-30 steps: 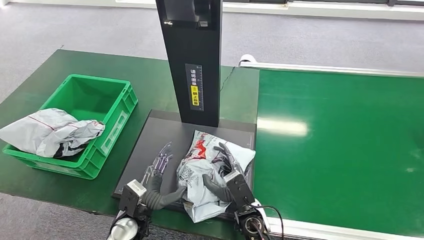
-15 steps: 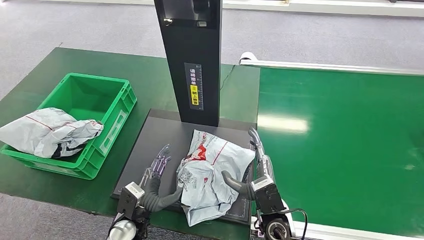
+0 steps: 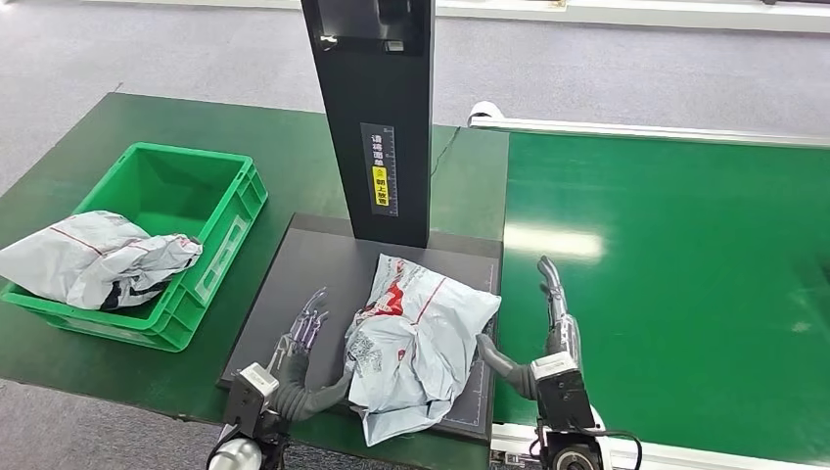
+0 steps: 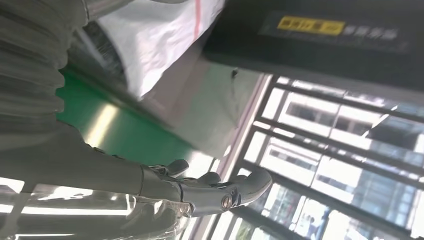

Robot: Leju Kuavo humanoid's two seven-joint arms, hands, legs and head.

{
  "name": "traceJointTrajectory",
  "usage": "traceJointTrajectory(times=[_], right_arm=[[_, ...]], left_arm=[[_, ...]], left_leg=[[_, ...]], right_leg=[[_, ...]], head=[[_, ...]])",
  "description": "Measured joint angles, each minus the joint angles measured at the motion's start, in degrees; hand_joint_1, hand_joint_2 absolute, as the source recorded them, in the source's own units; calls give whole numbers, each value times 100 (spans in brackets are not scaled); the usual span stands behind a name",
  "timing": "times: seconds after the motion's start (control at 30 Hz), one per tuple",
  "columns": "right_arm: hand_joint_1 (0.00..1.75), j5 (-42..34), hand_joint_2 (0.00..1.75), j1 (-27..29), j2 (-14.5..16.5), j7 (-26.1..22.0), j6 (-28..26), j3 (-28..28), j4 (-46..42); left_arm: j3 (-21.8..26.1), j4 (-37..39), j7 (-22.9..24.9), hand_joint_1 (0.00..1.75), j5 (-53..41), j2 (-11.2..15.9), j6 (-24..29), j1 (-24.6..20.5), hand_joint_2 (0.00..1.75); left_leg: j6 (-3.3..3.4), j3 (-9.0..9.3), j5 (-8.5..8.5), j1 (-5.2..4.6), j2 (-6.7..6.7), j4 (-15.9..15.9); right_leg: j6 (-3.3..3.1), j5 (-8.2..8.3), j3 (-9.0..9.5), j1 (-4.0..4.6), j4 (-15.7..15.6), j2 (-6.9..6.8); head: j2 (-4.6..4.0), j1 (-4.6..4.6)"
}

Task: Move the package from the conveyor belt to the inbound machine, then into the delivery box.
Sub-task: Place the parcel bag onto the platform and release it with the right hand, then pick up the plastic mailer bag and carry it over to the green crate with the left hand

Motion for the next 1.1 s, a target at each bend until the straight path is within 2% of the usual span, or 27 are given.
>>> traceJointTrajectory(times=[0.43,1.1], right_arm=[[0,61,175,361,92,105,-106,-961,595],[0,295,175,399,359,98,147,-1438,898]], left_arm=[[252,-366,162,0,-158,-8,-66,220,175],[434,-622,156,0,-234,-48,-190,350,175]], left_leg=[[0,-5,0,0,0,0],[0,-8,0,0,0,-1]], right_leg=[[0,0,-4,0,0,-1],[0,-1,-6,0,0,-1]], head=[[0,-1],[0,1]])
